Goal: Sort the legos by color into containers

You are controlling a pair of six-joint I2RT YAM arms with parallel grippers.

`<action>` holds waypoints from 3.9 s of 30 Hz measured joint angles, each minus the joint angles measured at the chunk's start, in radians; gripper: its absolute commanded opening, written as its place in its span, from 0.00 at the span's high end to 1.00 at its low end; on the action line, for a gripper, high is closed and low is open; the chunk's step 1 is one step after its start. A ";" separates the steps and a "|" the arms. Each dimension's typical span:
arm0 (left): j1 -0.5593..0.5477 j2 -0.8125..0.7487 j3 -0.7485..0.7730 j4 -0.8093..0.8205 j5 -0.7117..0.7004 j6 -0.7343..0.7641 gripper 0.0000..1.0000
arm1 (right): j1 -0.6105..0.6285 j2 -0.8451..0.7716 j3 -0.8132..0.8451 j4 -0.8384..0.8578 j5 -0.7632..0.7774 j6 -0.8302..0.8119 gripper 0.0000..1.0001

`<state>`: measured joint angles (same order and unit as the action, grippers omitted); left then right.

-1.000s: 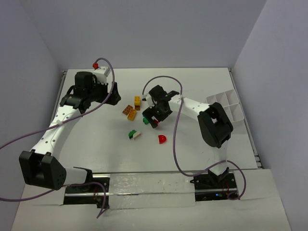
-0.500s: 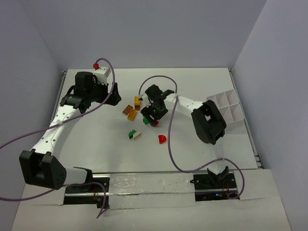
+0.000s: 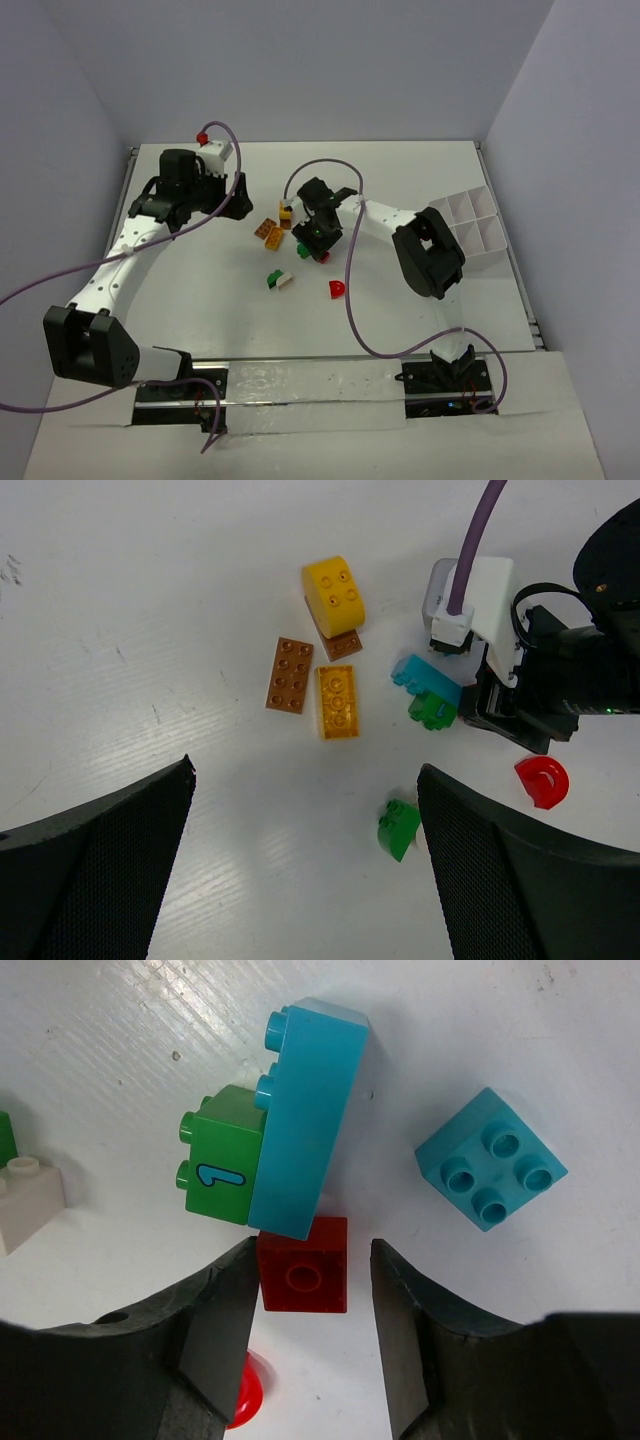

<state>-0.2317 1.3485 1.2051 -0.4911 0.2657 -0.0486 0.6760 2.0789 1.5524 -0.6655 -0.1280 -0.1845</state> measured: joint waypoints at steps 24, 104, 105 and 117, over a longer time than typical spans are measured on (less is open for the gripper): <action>-0.001 0.009 0.020 -0.023 0.008 0.023 0.01 | -0.153 -0.356 -0.101 -0.052 -0.054 -0.015 1.00; -0.024 0.091 0.110 -0.042 0.194 0.060 0.01 | -0.268 -0.575 -0.185 -0.292 -0.237 -0.387 0.00; -0.002 0.091 0.111 -0.047 0.229 0.056 0.01 | -0.237 -0.550 -0.186 -0.301 -0.235 -0.397 0.00; 0.105 0.092 0.127 -0.082 0.399 0.024 0.01 | 0.121 -0.453 -0.272 -0.324 -0.136 -0.464 0.10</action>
<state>-0.1272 1.4406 1.3323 -0.5728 0.6647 -0.0247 0.7974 1.6257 1.2809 -0.9892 -0.2639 -0.6483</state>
